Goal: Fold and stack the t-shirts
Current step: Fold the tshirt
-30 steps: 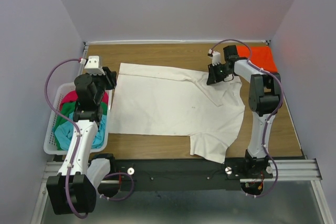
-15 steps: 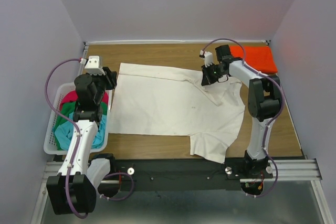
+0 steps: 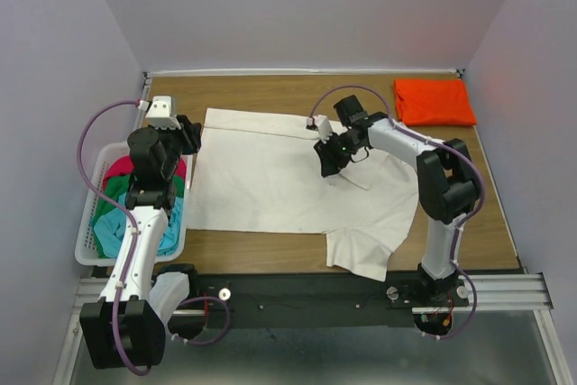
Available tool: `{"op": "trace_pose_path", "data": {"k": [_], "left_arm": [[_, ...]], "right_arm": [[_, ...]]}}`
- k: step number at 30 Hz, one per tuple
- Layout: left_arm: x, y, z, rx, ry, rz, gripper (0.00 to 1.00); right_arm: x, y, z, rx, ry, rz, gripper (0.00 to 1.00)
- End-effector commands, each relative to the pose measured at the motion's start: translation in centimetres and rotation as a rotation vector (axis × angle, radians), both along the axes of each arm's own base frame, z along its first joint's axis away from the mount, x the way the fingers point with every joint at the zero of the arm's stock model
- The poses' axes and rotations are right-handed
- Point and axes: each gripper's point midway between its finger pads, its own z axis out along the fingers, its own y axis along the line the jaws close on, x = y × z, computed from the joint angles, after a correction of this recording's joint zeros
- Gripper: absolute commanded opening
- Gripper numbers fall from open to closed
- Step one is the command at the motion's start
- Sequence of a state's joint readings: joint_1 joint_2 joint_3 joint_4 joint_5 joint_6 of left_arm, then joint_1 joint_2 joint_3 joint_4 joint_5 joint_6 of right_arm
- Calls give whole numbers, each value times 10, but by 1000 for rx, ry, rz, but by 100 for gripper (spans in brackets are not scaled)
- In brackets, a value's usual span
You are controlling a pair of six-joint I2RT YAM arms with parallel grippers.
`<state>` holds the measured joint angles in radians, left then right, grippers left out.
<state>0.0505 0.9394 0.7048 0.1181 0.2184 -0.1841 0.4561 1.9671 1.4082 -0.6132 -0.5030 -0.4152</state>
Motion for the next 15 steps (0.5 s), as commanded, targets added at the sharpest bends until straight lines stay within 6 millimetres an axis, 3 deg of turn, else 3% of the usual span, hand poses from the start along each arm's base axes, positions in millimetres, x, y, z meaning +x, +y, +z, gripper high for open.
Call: {"op": "trace_pose_path", "data": {"k": [1,4,5,7,8,10,12,13,15], "left_arm": [[-1,-2,10,3,-31,-15,47],[0,-6,7,0,-24,-41,47],[2,-8,3,-4,-13,-54,47],[6,-18,-11,-21,32,-111,47],[9,-21,-14,-30,45,-132,47],[15,-32,-34,-62,114,-192,46],[21,-37,-41,-87,152,-217,46],[23,-42,-53,-101,192,-241,46],[26,-48,-57,-110,214,-262,46]], "right_arm": [[13,-3,50,40,-104,-5,44],[40,-28,68,61,-122,-130,44],[56,-55,70,68,-120,-207,44],[73,-86,70,80,-103,-330,44],[90,-121,70,78,-114,-436,44],[101,-152,66,88,-91,-572,44],[114,-194,61,76,-99,-711,44],[117,-203,58,78,-84,-767,44],[125,-224,49,52,-85,-848,44]]}}
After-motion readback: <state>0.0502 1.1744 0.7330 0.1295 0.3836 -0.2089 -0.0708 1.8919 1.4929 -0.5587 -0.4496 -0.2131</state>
